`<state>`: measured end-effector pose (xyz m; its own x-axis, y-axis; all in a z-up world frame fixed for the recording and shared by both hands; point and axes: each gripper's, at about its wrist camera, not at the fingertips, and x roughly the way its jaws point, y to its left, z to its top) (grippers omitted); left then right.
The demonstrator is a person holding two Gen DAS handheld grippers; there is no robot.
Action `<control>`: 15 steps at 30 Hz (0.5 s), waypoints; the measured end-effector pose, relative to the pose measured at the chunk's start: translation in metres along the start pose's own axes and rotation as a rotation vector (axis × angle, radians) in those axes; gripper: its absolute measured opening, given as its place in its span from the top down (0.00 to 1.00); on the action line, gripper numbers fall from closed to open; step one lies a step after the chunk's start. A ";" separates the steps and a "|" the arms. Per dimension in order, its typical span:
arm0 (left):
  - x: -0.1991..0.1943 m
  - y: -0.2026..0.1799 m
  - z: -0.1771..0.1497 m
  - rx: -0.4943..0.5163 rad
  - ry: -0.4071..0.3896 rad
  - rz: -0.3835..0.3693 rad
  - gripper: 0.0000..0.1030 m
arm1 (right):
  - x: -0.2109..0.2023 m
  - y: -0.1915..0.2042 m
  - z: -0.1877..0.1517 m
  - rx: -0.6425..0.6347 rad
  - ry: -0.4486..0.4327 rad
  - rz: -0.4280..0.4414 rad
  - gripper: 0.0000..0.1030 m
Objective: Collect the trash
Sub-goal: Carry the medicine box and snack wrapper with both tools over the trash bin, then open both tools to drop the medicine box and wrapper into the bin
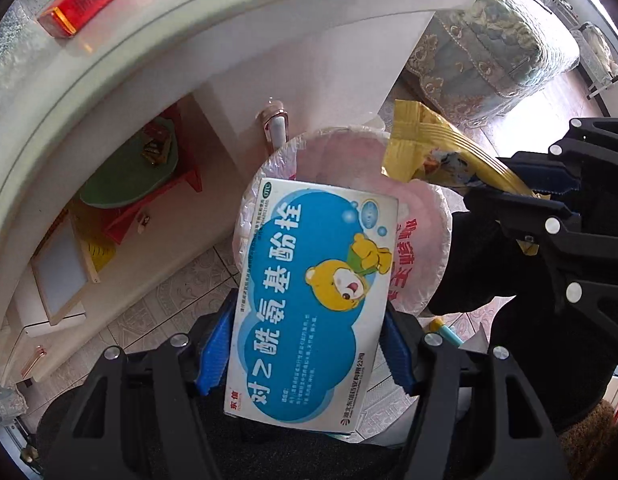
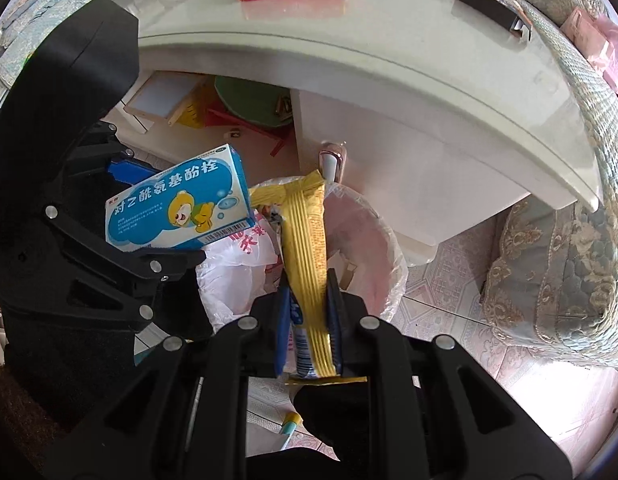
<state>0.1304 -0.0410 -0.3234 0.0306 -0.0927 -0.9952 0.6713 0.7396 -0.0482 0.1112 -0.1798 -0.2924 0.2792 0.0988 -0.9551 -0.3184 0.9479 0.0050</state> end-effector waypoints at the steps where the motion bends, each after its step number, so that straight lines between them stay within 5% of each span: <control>1: 0.005 -0.001 0.000 0.004 0.005 0.003 0.39 | 0.004 -0.001 -0.001 0.002 0.007 -0.003 0.84; 15: 0.087 0.004 0.013 -0.067 0.123 -0.076 0.39 | 0.068 -0.021 -0.012 0.121 0.083 0.024 0.83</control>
<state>0.1455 -0.0543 -0.4091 -0.1124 -0.0704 -0.9912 0.6169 0.7770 -0.1252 0.1260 -0.1964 -0.3613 0.1953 0.1017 -0.9755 -0.2116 0.9756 0.0594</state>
